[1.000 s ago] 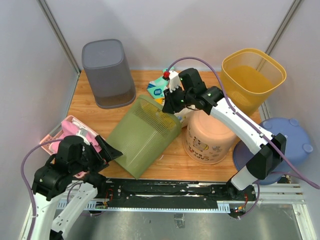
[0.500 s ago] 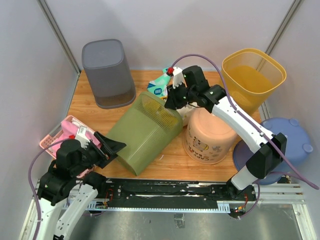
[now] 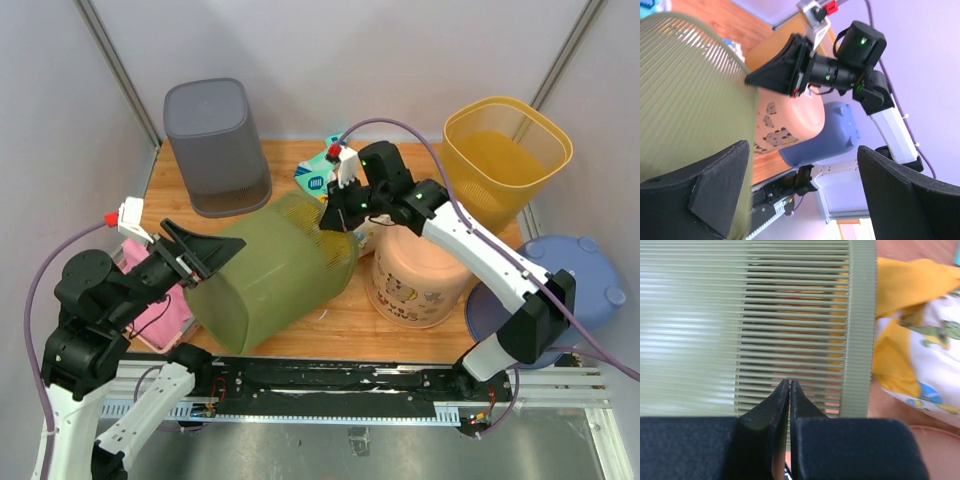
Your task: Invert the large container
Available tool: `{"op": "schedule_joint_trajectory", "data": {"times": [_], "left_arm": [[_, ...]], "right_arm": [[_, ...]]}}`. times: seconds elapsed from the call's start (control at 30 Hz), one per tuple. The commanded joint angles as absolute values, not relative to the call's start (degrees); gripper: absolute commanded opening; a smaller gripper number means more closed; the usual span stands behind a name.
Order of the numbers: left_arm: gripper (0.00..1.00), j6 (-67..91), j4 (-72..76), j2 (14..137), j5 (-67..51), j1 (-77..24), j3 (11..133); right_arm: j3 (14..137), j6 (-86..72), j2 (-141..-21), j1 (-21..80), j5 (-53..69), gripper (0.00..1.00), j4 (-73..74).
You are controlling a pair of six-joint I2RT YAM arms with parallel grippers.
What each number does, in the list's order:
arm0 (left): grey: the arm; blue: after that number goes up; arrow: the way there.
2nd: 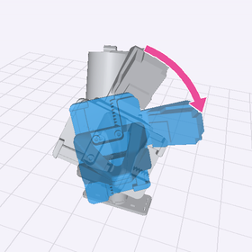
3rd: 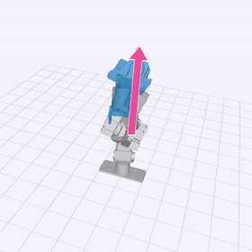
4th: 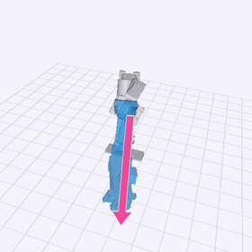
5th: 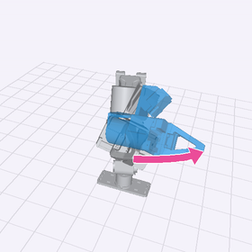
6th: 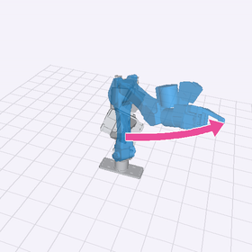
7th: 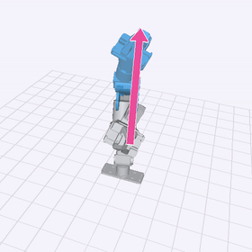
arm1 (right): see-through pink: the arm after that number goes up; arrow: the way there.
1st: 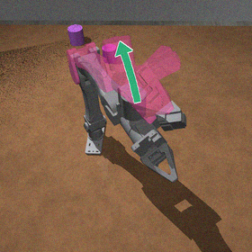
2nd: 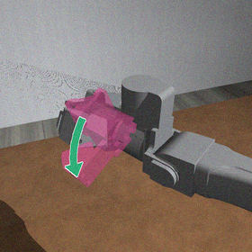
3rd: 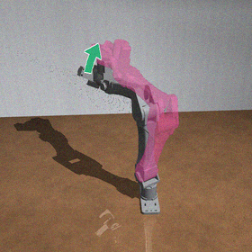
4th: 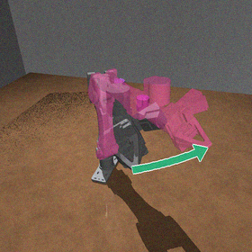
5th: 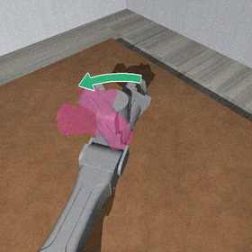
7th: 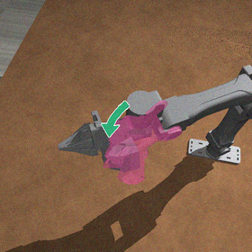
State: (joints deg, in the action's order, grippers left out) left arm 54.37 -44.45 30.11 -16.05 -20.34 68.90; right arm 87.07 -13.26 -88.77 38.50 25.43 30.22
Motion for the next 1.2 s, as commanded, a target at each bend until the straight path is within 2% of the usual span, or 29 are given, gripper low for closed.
{"op": "schedule_joint_trajectory", "data": {"times": [0.0, 0.33, 0.4, 0.5, 0.57, 0.97, 1.17], "left_arm": [[0.93, 52.28, -34.69, 32.16, -20.14, -20.25, 70.24], [0.94, 50.26, -34.39, 34.25, -20.38, -20.27, 70.81], [0.94, 49.90, -37.11, 34.28, -18.20, -20.26, 71.68], [0.95, 49.79, -40.09, 34.19, -16.46, -20.27, 71.92], [0.95, 50.09, -42.67, 34.02, -15.69, -20.22, 71.58], [0.95, 52.68, -65.41, 27.15, -8.45, -20.26, 71.39], [0.95, 53.45, -70.66, 23.87, -11.51, -20.23, 68.33]], "right_arm": [[85.20, -17.18, -84.28, 41.89, 31.82, 0.03, 28.51], [79.84, -17.59, -83.31, 46.23, 29.34, 0.03, 28.01], [80.01, -16.51, -83.32, 46.24, 27.96, 0.09, 28.84], [80.69, -14.76, -83.64, 46.28, 26.03, 0.27, 30.61], [81.45, -13.83, -83.97, 46.23, 25.17, 0.33, 31.65], [85.31, -12.30, -82.54, 46.25, 26.57, 0.44, 30.71], [86.75, -9.59, -83.16, 46.12, 18.30, 0.51, 30.75]]}}
